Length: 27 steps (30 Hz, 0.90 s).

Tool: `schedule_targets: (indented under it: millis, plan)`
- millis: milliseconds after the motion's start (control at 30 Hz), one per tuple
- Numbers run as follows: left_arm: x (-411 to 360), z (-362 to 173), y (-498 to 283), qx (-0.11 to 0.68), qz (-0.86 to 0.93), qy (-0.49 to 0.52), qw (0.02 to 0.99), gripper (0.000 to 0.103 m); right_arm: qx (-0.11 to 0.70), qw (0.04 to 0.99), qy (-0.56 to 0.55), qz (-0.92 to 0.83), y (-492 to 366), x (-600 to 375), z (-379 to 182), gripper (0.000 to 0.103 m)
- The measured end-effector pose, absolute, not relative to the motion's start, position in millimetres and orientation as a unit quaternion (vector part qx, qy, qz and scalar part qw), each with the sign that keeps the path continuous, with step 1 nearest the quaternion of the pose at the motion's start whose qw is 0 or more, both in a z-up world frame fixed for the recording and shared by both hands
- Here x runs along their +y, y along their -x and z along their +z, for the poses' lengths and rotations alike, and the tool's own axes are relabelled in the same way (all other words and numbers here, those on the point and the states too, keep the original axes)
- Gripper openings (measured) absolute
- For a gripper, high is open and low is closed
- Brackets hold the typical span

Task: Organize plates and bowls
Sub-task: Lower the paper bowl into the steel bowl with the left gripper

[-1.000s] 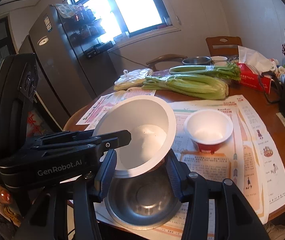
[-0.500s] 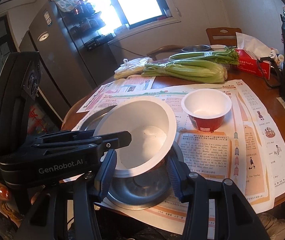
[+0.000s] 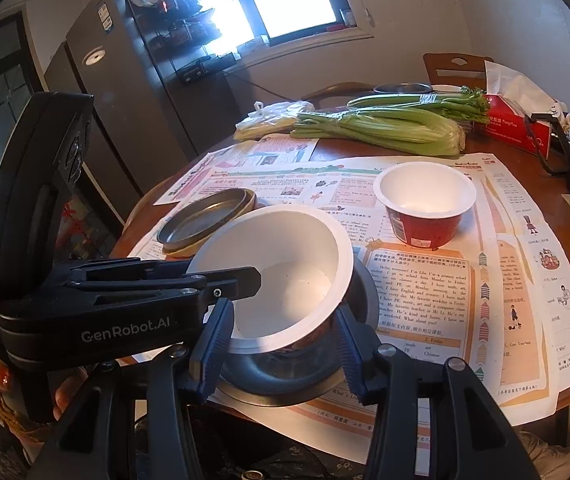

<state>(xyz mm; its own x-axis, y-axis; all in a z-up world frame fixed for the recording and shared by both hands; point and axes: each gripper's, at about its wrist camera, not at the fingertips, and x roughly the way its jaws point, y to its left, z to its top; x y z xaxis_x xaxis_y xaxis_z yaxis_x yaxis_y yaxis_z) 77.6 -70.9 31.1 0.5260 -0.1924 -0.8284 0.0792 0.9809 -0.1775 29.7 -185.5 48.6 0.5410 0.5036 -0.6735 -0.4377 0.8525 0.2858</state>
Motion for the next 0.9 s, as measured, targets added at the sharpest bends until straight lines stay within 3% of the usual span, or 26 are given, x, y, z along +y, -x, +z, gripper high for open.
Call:
schedule_targets:
  millis: [900]
  plan:
    - [-66.0,2.6,-90.1,0.500,-0.066,0.061,0.861,0.038,0.423,0.870,-0.016,0.254,-40.6,-173.3,20.8,0.050]
